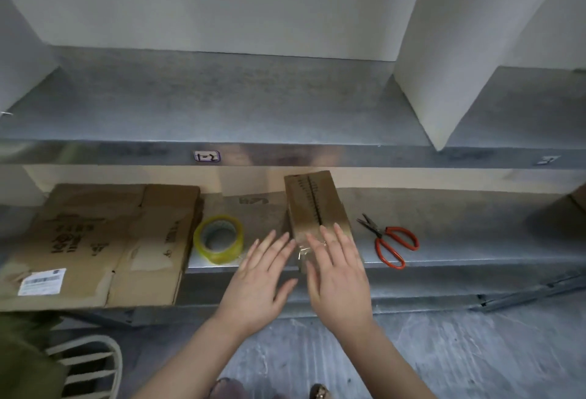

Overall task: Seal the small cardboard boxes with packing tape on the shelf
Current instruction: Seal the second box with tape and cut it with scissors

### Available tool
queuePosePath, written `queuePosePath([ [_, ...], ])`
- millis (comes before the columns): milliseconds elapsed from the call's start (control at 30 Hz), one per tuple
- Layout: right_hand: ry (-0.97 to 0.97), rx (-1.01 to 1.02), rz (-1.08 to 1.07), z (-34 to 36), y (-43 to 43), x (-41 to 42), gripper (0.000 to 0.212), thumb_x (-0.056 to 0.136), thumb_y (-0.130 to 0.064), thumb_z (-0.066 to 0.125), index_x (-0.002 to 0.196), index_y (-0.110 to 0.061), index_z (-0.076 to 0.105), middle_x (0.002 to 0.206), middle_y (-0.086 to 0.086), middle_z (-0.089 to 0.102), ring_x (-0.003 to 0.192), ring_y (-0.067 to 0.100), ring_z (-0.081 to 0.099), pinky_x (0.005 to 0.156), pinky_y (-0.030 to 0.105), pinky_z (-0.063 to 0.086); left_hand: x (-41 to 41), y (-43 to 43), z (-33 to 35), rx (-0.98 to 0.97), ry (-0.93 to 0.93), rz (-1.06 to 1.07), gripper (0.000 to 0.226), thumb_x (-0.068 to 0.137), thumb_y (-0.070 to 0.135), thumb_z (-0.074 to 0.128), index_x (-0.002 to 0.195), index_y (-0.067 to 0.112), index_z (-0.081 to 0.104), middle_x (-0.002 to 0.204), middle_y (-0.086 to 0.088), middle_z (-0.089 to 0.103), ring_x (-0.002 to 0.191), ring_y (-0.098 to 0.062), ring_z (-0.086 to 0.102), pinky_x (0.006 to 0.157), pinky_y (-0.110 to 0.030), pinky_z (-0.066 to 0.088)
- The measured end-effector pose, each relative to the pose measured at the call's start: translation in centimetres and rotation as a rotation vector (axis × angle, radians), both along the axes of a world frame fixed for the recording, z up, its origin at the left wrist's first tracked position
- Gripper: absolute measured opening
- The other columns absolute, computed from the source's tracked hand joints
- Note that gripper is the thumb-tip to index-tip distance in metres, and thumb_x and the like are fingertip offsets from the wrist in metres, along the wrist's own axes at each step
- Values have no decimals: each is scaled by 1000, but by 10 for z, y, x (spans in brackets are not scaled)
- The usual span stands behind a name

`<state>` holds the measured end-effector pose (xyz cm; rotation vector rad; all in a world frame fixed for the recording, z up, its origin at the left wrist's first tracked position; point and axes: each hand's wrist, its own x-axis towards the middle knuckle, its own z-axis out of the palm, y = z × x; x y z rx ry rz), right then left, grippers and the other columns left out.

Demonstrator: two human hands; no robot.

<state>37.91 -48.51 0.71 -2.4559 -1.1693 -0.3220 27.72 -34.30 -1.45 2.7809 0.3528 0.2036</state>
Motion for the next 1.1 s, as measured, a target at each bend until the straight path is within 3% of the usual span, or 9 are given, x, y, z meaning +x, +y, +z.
queuePosePath([
  [200, 120, -45, 42, -8, -47, 55, 44, 90, -18, 65, 133, -11, 59, 138, 11, 56, 135, 32, 45, 113, 48, 36, 16, -49, -4, -42, -25, 228, 65, 99, 55, 25, 155, 25, 13, 159, 17, 8, 146, -1, -9, 118, -23, -10],
  [367, 583, 70, 22, -16, -55, 75, 45, 94, -16, 59, 138, -17, 51, 143, 7, 48, 133, 20, 44, 113, 27, 31, 35, -64, -7, -268, -49, 375, 55, 102, 39, 38, 153, 21, 25, 158, 8, 24, 146, -6, 10, 115, -18, 1],
  [500, 922, 278, -12, -21, -54, 89, 50, 83, 1, 61, 125, -25, 52, 125, 0, 59, 116, 13, 58, 105, 38, 46, 50, -76, -5, -631, -143, 435, 58, 99, 37, 50, 151, 23, 29, 149, 9, 37, 135, -2, 32, 109, -15, 22],
  [600, 937, 274, 14, -24, -54, 100, 43, 82, -13, 73, 118, -29, 57, 119, -4, 63, 109, 9, 61, 100, 30, 49, 58, -70, -3, -613, -200, 515, 52, 91, 45, 59, 137, 24, 45, 129, 10, 55, 115, -1, 50, 96, -19, 39],
  [667, 797, 204, 30, -26, -51, 104, 40, 79, -30, 79, 115, -31, 61, 110, -10, 61, 98, 4, 60, 89, 21, 50, 65, -62, -2, -539, -201, 541, 49, 87, 46, 66, 126, 23, 49, 114, 10, 58, 104, -5, 56, 91, -24, 46],
  [733, 611, 165, 0, -29, -45, 101, 35, 79, -33, 79, 110, -29, 63, 100, -12, 57, 87, 5, 58, 76, 20, 48, 71, -57, -4, -446, -184, 533, 43, 86, 38, 69, 121, 22, 51, 107, 5, 60, 98, -11, 59, 86, -29, 49],
  [833, 491, 245, -71, -36, -36, 89, 29, 79, -26, 79, 105, -24, 66, 97, -11, 54, 83, 7, 57, 69, 22, 46, 76, -57, -9, -371, -196, 536, 33, 89, 26, 68, 117, 17, 54, 108, -1, 62, 95, -18, 62, 82, -34, 52],
  [933, 536, 321, -64, -42, -38, 87, 32, 80, -19, 78, 108, -28, 66, 102, -16, 56, 89, 2, 58, 75, 20, 49, 75, -61, -13, -331, -228, 524, 31, 90, 20, 66, 119, 14, 55, 110, -2, 61, 99, -19, 61, 83, -33, 52],
  [1100, 806, 158, 191, -30, -62, 126, 72, 75, 16, 55, 115, -44, 64, 119, -22, 56, 105, 0, 61, 90, 14, 50, 60, -39, -1, -369, -16, 318, 61, 85, 8, 56, 136, 36, 41, 121, 12, 50, 108, -5, 54, 89, -21, 47],
])
